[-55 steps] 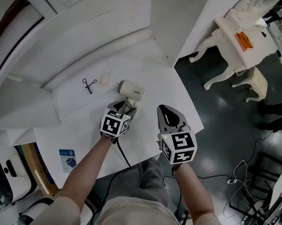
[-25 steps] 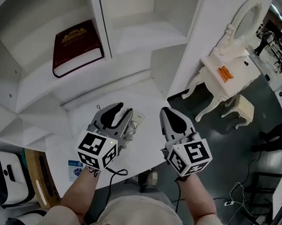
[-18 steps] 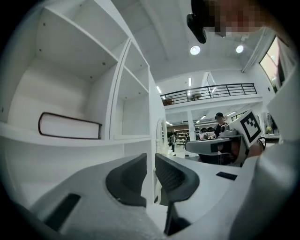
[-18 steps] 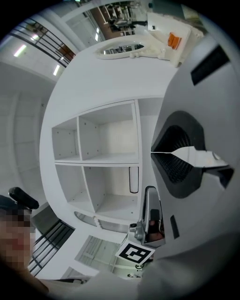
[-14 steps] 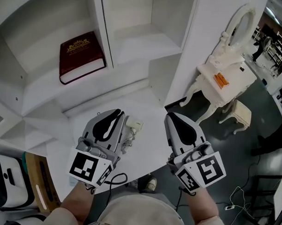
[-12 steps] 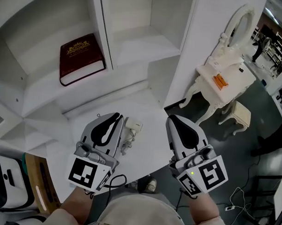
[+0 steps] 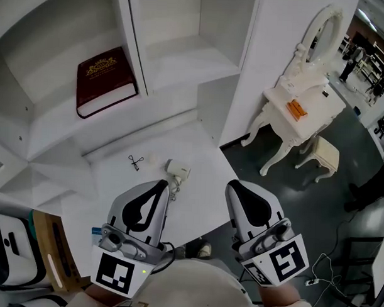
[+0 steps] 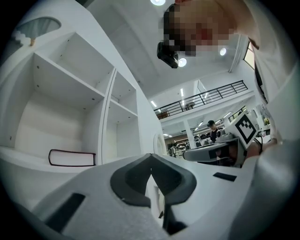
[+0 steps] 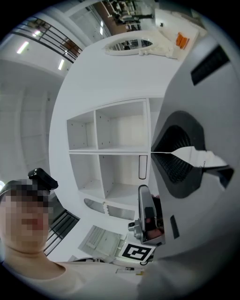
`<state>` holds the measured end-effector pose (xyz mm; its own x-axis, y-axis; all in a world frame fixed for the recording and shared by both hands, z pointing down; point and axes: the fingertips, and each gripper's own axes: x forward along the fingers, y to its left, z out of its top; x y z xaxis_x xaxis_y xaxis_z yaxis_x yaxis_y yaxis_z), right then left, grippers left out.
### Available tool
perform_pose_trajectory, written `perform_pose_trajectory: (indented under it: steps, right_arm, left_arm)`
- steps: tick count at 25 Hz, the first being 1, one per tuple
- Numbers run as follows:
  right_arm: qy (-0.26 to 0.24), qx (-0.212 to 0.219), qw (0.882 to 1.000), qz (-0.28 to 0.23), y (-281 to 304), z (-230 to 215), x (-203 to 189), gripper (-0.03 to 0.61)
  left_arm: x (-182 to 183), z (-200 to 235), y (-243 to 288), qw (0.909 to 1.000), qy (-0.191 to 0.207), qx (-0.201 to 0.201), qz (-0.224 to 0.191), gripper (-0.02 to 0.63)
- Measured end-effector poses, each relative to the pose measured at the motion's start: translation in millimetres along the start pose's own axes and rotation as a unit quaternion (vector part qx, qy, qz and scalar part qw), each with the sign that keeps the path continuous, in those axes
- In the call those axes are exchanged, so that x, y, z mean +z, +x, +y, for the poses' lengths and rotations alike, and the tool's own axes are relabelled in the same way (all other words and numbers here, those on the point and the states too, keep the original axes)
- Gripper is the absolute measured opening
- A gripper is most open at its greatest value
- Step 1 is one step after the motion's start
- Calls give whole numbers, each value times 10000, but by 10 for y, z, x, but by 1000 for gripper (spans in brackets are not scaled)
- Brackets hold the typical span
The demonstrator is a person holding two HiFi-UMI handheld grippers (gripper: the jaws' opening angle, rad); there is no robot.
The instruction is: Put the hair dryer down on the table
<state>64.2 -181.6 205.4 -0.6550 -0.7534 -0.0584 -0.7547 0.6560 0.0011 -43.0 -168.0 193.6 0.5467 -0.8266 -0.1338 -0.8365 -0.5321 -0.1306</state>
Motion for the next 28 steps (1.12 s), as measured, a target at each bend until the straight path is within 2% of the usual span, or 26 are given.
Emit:
perform_pose_trajectory:
  steps: [4,9,12,17,28]
  right_arm:
    - [355,-35,9992,151,-111,-36,-281,21]
    - [483,81,9981,362,-188,35,-518,21]
    - [502,206,9983,223,-195,49,-482,21]
    - [380,103,9992,92,-198,-24,-366,20]
    - [336,8,9994,116,-211,-35,-321,20]
  left_arm:
    - [-163,-11,-38,10000,-3,0,92,14]
    - [-368,-1,-74,9997,-210,71,86,14]
    - [-398,-26,-100,9997,-143,143,160,14]
    - [-420,-82,-113,9992,-207,119,305,14]
    - [-292,-82,-90,10000,11,27,51,12]
